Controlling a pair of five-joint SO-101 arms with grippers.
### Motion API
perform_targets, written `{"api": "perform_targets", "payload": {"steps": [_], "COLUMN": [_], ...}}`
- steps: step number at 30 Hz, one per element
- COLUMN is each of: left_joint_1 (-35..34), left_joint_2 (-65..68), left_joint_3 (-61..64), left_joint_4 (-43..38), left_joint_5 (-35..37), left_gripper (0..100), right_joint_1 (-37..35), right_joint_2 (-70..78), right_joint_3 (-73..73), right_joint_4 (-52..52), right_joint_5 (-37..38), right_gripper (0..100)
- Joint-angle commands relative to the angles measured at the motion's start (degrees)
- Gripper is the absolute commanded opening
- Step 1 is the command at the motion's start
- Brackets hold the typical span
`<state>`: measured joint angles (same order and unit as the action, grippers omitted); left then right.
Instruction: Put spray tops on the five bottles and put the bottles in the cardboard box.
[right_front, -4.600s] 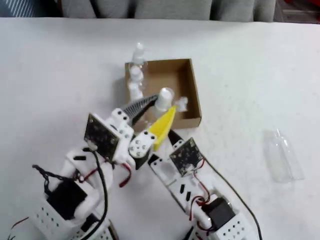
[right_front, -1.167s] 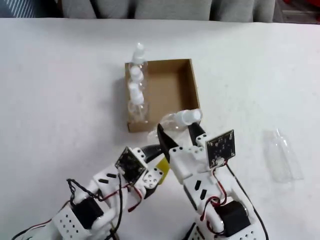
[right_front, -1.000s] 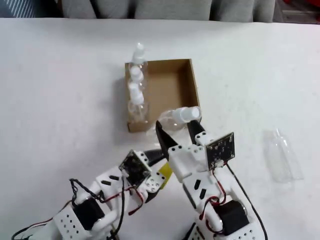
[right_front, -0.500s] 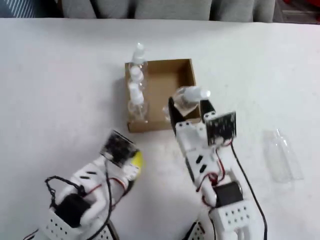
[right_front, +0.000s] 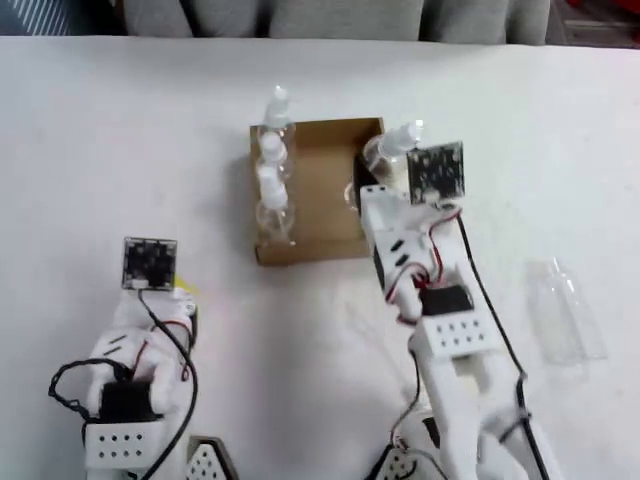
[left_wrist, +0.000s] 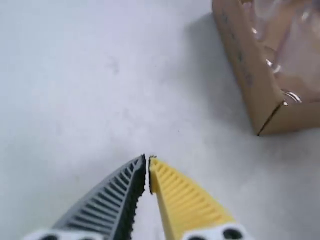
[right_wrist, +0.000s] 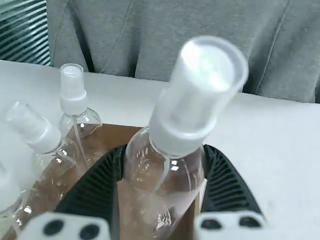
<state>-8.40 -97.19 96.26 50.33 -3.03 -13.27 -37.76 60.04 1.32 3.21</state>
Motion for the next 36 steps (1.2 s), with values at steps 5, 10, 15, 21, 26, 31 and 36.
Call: {"api": "perform_targets", "payload": {"steps": [5, 10, 15, 21, 26, 31, 36], "left_joint_1": [-1.8, -1.8, -1.8, -1.71, -1.71, -1.71, -1.71], "left_joint_2": [-0.66, -0.57, -0.57, -0.57, -0.57, -0.57, -0.57], "left_joint_3": [0.18, 1.05, 1.05, 1.05, 1.05, 1.05, 1.05], "left_joint_4": [-3.78, -5.71, -5.71, -6.07, -6.07, -6.15, -6.15], "left_joint_5": [-0.26, -0.26, -0.26, -0.26, -0.44, -0.44, -0.44], "left_gripper": [2, 2, 2, 2, 2, 2, 2], "right_joint_1": [0.57, 0.57, 0.57, 0.57, 1.19, 1.54, 1.54], "right_joint_2": [15.34, 26.15, 37.32, 46.9, 51.3, 53.85, 54.64], "right_joint_3": [-13.63, -19.78, -25.67, -29.1, -32.79, -35.34, -35.43], "right_joint_4": [-5.32, -10.42, -13.67, -20.18, -21.23, -21.23, -21.32], "right_joint_5": [0.88, 1.05, 5.98, 6.51, 6.59, 6.59, 6.59], "right_gripper": [1.6, 1.6, 1.6, 1.6, 1.6, 1.6, 1.6]}}
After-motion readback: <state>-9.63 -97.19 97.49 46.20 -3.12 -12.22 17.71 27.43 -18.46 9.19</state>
